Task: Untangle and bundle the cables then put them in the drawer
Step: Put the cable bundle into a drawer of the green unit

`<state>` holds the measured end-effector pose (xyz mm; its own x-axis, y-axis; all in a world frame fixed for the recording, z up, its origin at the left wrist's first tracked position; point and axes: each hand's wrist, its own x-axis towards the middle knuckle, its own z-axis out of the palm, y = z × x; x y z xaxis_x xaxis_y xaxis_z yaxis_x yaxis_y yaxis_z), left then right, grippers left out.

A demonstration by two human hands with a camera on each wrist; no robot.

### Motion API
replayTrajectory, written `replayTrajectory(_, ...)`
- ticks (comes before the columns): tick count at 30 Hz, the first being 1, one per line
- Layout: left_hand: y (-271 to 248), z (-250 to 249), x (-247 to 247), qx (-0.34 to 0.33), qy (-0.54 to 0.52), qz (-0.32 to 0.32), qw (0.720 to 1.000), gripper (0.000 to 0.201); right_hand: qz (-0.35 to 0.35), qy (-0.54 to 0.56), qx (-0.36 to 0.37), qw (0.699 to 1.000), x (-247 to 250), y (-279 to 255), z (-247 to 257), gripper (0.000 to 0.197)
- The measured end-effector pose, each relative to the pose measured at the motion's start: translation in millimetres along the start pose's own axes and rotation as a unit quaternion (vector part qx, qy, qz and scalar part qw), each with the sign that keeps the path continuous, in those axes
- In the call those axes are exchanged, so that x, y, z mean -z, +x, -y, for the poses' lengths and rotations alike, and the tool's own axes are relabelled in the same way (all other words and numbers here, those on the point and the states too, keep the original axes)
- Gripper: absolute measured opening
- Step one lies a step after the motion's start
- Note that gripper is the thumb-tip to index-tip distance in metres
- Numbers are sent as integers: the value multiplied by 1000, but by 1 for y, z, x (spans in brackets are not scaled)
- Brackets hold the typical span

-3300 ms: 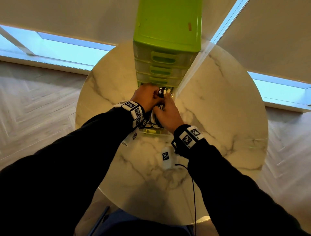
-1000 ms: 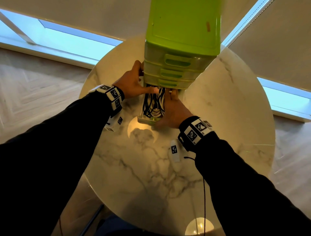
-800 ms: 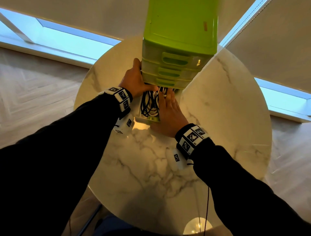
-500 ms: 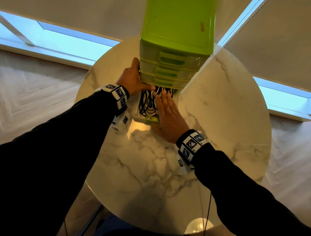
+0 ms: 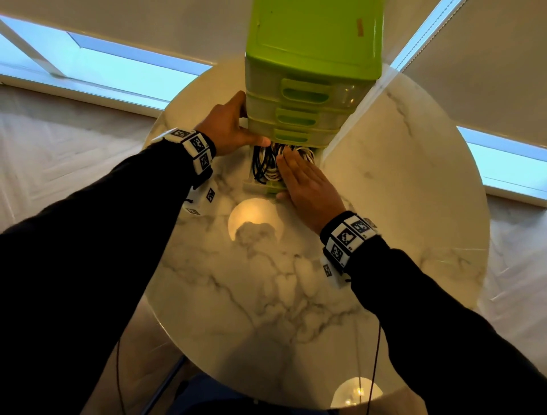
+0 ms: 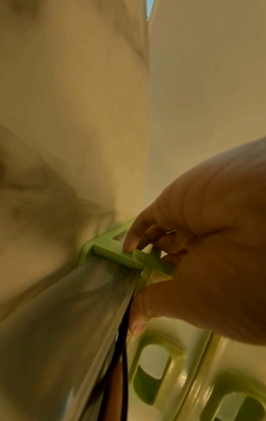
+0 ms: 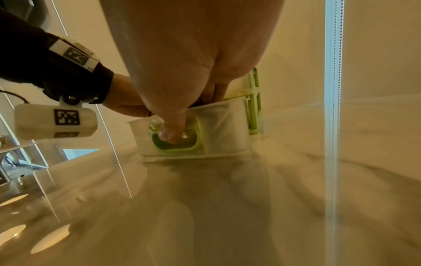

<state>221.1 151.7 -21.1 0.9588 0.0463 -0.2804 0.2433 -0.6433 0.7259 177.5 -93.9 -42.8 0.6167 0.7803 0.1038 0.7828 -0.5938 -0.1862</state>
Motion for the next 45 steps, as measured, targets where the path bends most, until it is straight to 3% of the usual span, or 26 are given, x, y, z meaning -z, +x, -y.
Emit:
replayTrajectory(7,-1,4,-10,10,-8,-16,1000,98,-60,20,-6,998,3,2,2,41)
replayTrajectory(13,-5,-3,-12,6,-25,-8,1000,114,-17,65,27,997,6,11,-1,50)
replayTrajectory(17,0,-4,-11,3,11,-21,1000,101,46,91,-12,995,13,17,-11,54)
replayTrajectory(20,2,-2,-7,7,-9,-23,1000,94,51,106,-25,993,17,19,-10,53)
replayTrajectory(24,3,2,0,-6,-13,-5,1000,85,28,115,-1,993,16,17,-10,50)
replayTrajectory(29,6,4,6,-14,0,24,1000,83,-79,24,29,996,6,26,-13,43)
replayTrajectory(33,-4,2,5,3,-18,58,998,115,-120,-29,-59,991,8,20,-18,21)
replayTrajectory(34,-7,1,2,6,-19,52,998,121,-114,-15,-113,987,12,19,-21,27)
replayTrajectory(37,-10,-8,-17,17,-50,-21,998,115,-108,106,-293,944,18,19,-38,87)
replayTrajectory(40,-9,-17,-39,37,-97,-98,990,91,-21,306,-347,886,14,22,-58,148)
replayTrajectory(42,-8,-19,-47,45,-115,-122,985,85,34,381,-325,865,11,23,-66,149)
replayTrajectory(45,-8,-22,-47,42,-109,-137,984,88,22,376,-329,866,9,24,-67,125)
